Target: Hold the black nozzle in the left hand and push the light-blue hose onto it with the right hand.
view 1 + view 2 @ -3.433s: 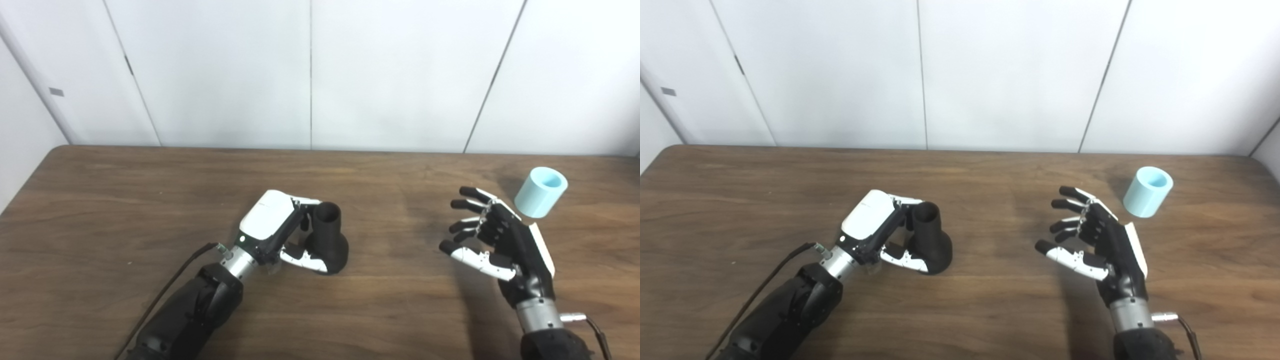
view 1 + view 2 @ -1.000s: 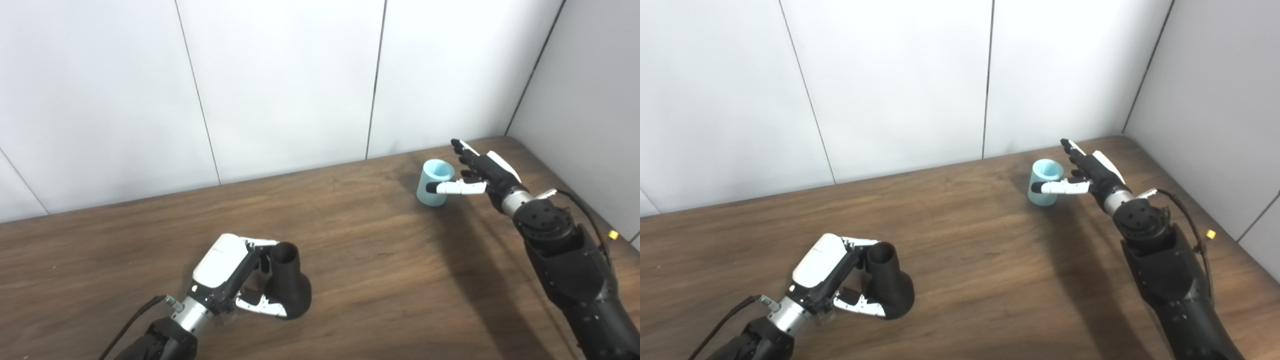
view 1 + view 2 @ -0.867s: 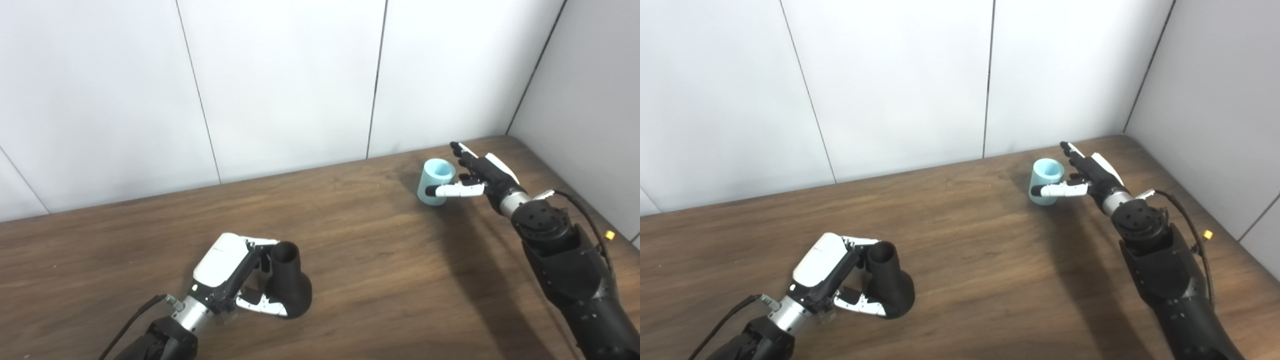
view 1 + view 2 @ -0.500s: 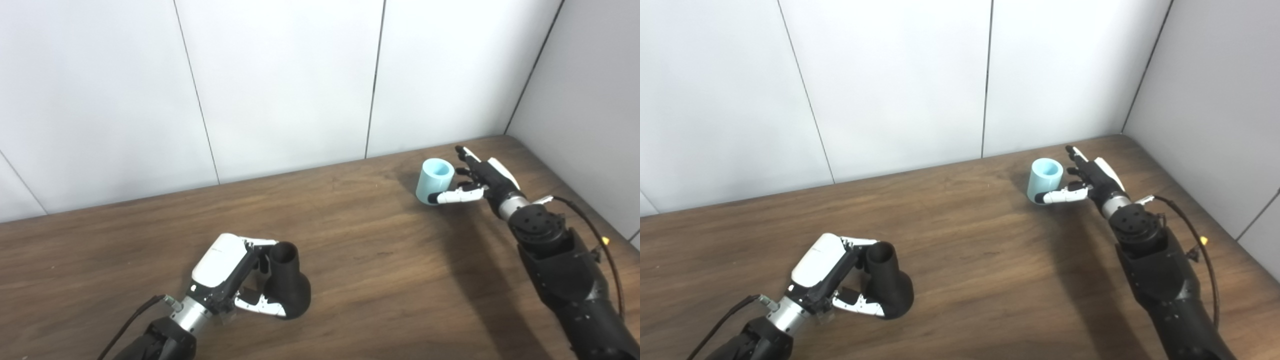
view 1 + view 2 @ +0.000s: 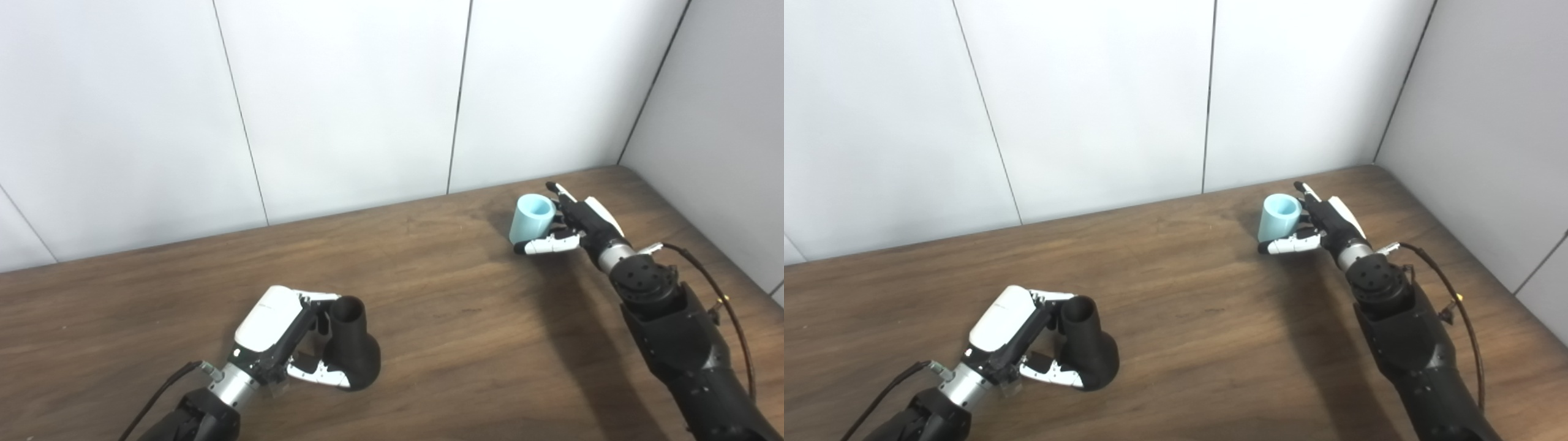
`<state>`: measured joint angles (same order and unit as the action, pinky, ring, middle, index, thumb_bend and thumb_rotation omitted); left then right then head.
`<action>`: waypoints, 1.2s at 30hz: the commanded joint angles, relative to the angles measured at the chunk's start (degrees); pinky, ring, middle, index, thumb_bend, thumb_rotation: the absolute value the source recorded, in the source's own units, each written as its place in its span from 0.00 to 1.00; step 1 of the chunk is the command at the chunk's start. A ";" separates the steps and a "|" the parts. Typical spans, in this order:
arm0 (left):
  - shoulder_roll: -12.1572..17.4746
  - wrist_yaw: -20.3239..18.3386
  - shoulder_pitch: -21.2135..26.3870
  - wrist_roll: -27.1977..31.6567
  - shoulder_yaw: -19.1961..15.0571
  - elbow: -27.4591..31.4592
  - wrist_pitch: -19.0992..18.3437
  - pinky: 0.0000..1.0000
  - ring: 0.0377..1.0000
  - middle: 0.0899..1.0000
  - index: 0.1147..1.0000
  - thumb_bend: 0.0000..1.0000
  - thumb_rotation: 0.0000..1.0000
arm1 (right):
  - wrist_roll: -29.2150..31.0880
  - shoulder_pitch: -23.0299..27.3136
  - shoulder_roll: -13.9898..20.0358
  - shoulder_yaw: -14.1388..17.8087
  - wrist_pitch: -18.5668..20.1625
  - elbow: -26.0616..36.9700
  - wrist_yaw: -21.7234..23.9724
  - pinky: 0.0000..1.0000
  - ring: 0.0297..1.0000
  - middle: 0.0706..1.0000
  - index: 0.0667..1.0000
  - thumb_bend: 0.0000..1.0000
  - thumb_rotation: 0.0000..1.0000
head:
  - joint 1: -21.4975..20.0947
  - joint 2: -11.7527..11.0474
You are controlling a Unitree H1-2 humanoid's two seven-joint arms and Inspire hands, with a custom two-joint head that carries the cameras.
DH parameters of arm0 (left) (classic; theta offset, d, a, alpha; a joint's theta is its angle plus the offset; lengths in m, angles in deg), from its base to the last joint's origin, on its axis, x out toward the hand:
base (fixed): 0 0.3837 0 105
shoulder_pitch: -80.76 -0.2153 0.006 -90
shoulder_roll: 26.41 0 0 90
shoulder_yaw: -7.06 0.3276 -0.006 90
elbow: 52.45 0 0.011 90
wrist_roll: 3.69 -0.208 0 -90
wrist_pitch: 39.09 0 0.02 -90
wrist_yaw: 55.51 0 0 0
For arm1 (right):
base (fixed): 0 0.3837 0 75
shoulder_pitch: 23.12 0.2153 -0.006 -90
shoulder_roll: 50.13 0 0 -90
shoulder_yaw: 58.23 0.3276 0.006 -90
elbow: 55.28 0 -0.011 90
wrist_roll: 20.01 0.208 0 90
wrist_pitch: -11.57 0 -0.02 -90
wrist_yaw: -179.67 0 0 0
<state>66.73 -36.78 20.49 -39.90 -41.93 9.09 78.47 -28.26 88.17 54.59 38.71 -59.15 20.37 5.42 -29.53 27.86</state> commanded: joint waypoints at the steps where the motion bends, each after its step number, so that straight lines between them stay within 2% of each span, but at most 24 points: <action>1: 1.45 -0.15 -8.03 -1.41 2.14 -5.40 -0.66 0.31 0.35 0.37 0.45 0.52 0.00 | 0.18 3.24 0.60 0.21 -2.58 0.72 -0.79 0.73 0.82 0.90 0.99 0.89 0.12 | 0.06 0.14; 5: 1.28 -0.43 -8.02 -0.92 2.03 -5.56 -0.67 0.32 0.35 0.37 0.45 0.52 0.00 | -1.33 3.68 -0.23 -0.35 -2.76 0.45 -2.37 0.75 0.81 0.88 0.97 0.87 0.10 | 0.42 0.33; 7: 1.25 -0.79 -8.00 -0.71 2.05 -5.59 -0.67 0.32 0.35 0.38 0.45 0.52 0.00 | -3.51 4.20 -0.36 -1.24 -4.15 -1.05 -4.60 0.71 0.78 0.84 0.92 0.87 0.11 | 0.77 0.35; 8: 1.27 -0.89 -7.98 -0.84 2.08 -5.57 -0.67 0.32 0.35 0.37 0.45 0.52 0.00 | -4.87 4.47 -0.60 -1.69 -5.18 -2.08 -6.28 0.65 0.73 0.80 0.87 0.86 0.11 | 0.88 0.35; 11: 1.43 -0.51 -7.87 -1.07 2.33 -5.53 -0.66 0.32 0.35 0.37 0.45 0.52 0.00 | -7.13 5.51 -1.43 -2.47 -7.63 -5.71 -10.27 0.59 0.68 0.74 0.80 0.83 0.08 | 1.38 0.36; 15: 1.66 -0.59 -7.92 -0.49 2.13 -5.02 -0.65 0.32 0.35 0.37 0.45 0.52 0.00 | -8.60 6.70 -2.27 -3.29 -8.89 -8.44 -12.73 0.64 0.69 0.73 0.76 0.81 0.01 | 1.82 0.55; 20: 1.89 -1.27 -8.28 -1.18 1.08 -4.30 -0.66 0.32 0.35 0.37 0.45 0.52 0.00 | -10.52 8.00 -2.93 -4.81 -8.95 -10.36 -14.54 0.65 0.68 0.70 0.72 0.78 0.00 | 2.33 0.93; 22: 1.93 -1.46 -8.44 -1.71 0.65 -4.32 -0.65 0.32 0.35 0.37 0.45 0.52 0.00 | -11.39 8.89 -3.27 -5.46 -11.10 -13.01 -16.74 0.64 0.65 0.65 0.70 0.77 0.00 | 2.55 1.07; 24: 1.93 -1.72 -8.57 -2.00 0.30 -4.26 -0.65 0.32 0.35 0.37 0.45 0.52 0.00 | -12.41 9.52 -3.27 -6.22 -13.05 -15.35 -18.66 0.60 0.59 0.49 0.64 0.61 0.00 | 2.72 1.16; 25: 1.91 -1.68 -8.63 -2.09 0.19 -4.26 -0.65 0.32 0.35 0.37 0.45 0.52 0.00 | -12.94 9.81 -3.33 -6.53 -13.80 -16.48 -19.70 0.55 0.56 0.45 0.55 0.56 0.00 | 2.95 1.28; 26: 1.89 -1.57 -8.68 -2.10 0.11 -4.28 -0.66 0.32 0.35 0.37 0.45 0.52 0.00 | -13.12 9.93 -3.53 -6.63 -14.50 -17.14 -20.62 0.49 0.51 0.45 0.49 0.54 0.00 | 3.01 1.32; 28: 1.93 -1.41 -8.74 -1.65 0.10 -4.30 -0.67 0.32 0.35 0.37 0.45 0.52 0.00 | -13.17 9.92 -3.98 -6.55 -15.37 -17.60 -21.91 0.45 0.48 0.47 0.45 0.53 0.00 | 3.10 1.38; 34: 1.77 -1.49 -9.05 -1.72 -0.37 -3.99 -0.67 0.30 0.34 0.36 0.45 0.52 0.00 | -12.94 9.15 -3.77 -6.47 -16.51 -16.39 -22.23 0.43 0.43 0.46 0.44 0.52 0.00 | 3.51 1.63; 36: 1.53 -1.78 -9.19 -1.76 -0.61 -4.00 -0.65 0.30 0.34 0.36 0.45 0.52 0.00 | -12.66 8.65 -3.64 -6.15 -15.36 -14.21 -21.33 0.43 0.44 0.47 0.44 0.52 0.00 | 3.72 1.70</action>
<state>66.60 -38.27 19.57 -40.53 -44.15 10.10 78.48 -40.84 95.43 49.64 32.21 -73.31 2.50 -15.96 -25.75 29.53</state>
